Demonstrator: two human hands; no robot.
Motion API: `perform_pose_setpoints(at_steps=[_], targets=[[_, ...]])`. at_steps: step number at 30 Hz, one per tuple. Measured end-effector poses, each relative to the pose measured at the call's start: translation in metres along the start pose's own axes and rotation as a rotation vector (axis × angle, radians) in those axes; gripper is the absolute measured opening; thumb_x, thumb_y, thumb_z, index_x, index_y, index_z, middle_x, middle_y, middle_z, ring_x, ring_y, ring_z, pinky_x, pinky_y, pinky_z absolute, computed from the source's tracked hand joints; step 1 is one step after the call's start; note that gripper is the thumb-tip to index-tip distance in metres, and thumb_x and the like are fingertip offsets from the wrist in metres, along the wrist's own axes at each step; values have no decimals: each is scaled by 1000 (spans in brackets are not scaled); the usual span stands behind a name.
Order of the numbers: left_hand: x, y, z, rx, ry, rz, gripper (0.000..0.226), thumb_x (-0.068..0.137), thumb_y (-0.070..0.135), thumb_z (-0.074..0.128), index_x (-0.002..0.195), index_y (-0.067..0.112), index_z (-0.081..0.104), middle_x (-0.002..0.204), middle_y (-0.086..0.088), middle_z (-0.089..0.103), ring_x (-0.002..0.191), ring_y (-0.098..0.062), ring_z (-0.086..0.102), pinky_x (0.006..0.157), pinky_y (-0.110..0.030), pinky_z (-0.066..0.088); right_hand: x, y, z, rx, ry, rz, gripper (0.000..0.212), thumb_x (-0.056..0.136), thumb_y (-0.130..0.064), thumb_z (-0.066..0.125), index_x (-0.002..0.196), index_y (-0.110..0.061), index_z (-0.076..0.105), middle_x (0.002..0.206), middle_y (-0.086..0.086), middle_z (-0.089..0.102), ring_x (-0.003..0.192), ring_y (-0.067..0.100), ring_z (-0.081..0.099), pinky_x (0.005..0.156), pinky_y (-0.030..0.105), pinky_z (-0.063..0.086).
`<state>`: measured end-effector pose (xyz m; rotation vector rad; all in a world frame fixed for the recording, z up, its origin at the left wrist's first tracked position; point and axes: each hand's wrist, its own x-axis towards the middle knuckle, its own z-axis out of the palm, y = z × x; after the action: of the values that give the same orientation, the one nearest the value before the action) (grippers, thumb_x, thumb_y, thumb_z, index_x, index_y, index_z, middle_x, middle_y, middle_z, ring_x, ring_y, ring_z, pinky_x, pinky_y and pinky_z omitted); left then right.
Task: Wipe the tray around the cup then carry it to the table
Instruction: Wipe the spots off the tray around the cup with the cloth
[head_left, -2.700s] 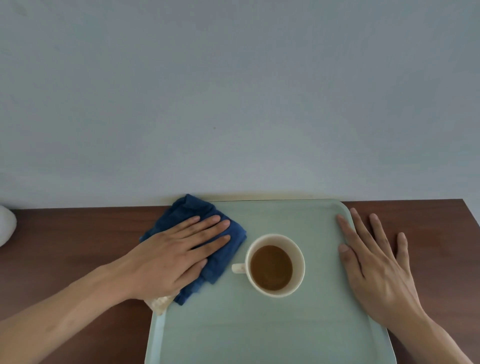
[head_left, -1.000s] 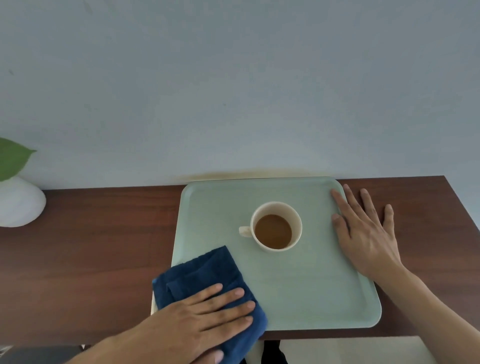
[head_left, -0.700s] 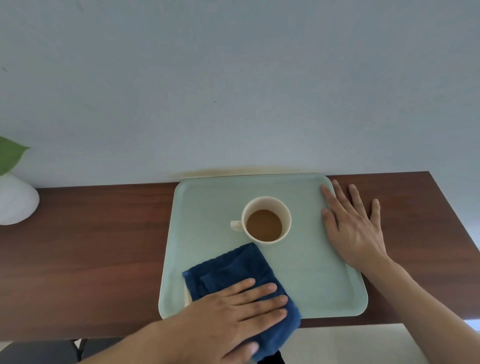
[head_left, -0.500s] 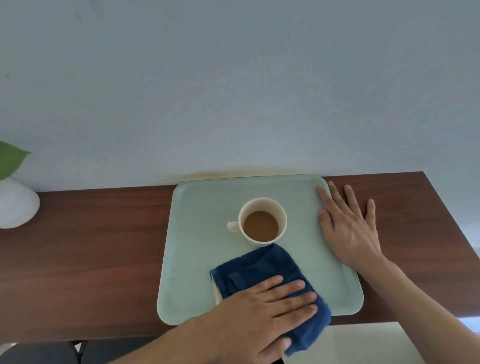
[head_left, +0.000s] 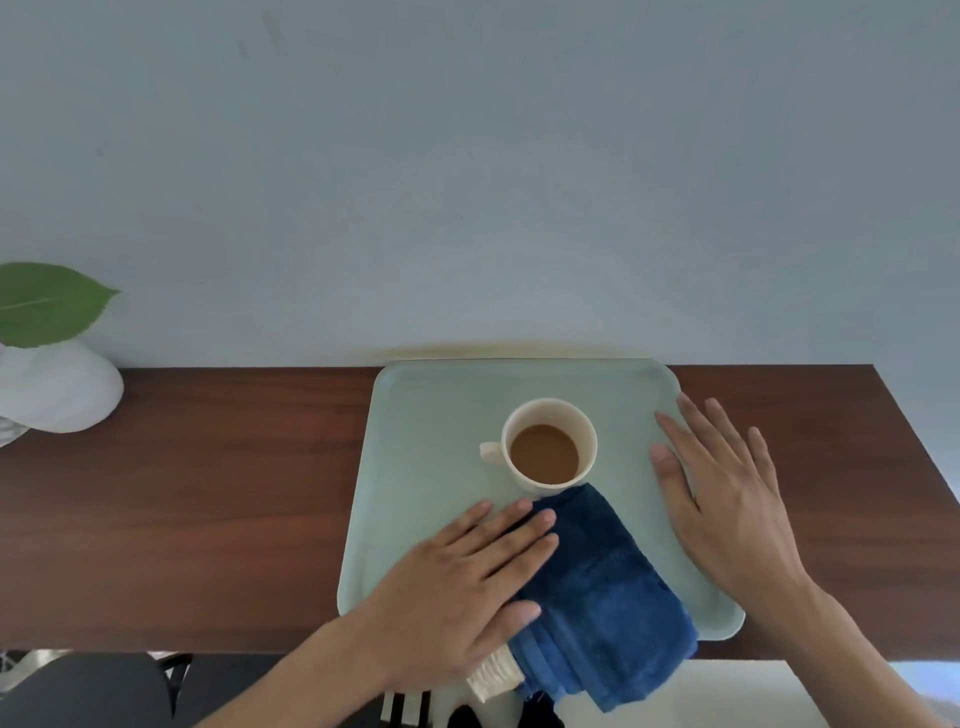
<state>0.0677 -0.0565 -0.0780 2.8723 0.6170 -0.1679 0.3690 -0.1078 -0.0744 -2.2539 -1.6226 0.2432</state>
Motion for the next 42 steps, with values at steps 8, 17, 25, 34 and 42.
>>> perform_pose_setpoints(at_steps=[8, 17, 25, 34, 42], targets=[[-30, -49, 0, -58, 57, -222, 63, 112, 56, 11, 166, 27, 0, 174, 10, -6, 158, -4, -14, 131, -38, -1, -88, -57, 25, 134, 237, -185, 39, 102, -30, 55, 122, -5, 77, 142, 8, 66, 137, 24, 59, 110, 57, 49], [-24, -101, 0, -104, 183, -506, 69, 108, 59, 12, 167, 23, 16, 175, 8, -2, 159, -5, -13, 132, -43, 5, -108, -79, 52, -139, -28, -408, 47, 98, -51, 48, 134, -31, 73, 152, -2, 57, 143, 27, 50, 112, 48, 35], [-16, -112, 9, -117, 178, -605, 74, 103, 66, 4, 167, 28, 7, 172, 13, -18, 157, -7, -22, 131, -42, -4, -110, -62, 47, -105, 87, -332, 56, 107, -53, 33, 136, -24, 71, 154, -1, 55, 143, 30, 51, 110, 52, 37], [-16, -111, 8, -121, 172, -605, 76, 102, 66, 4, 167, 28, 5, 172, 13, -18, 157, -7, -21, 131, -42, -4, -104, -28, 36, -131, 170, -193, 53, 97, -44, 48, 138, -19, 69, 155, 1, 54, 144, 31, 49, 110, 59, 43], [-15, -112, 9, -123, 169, -607, 75, 102, 66, 6, 167, 29, 4, 172, 15, -20, 157, -6, -23, 131, -43, -4, -95, -22, 40, -212, 139, -95, 68, 106, -57, 20, 147, -19, 59, 160, 3, 49, 149, 30, 43, 118, 62, 34]])
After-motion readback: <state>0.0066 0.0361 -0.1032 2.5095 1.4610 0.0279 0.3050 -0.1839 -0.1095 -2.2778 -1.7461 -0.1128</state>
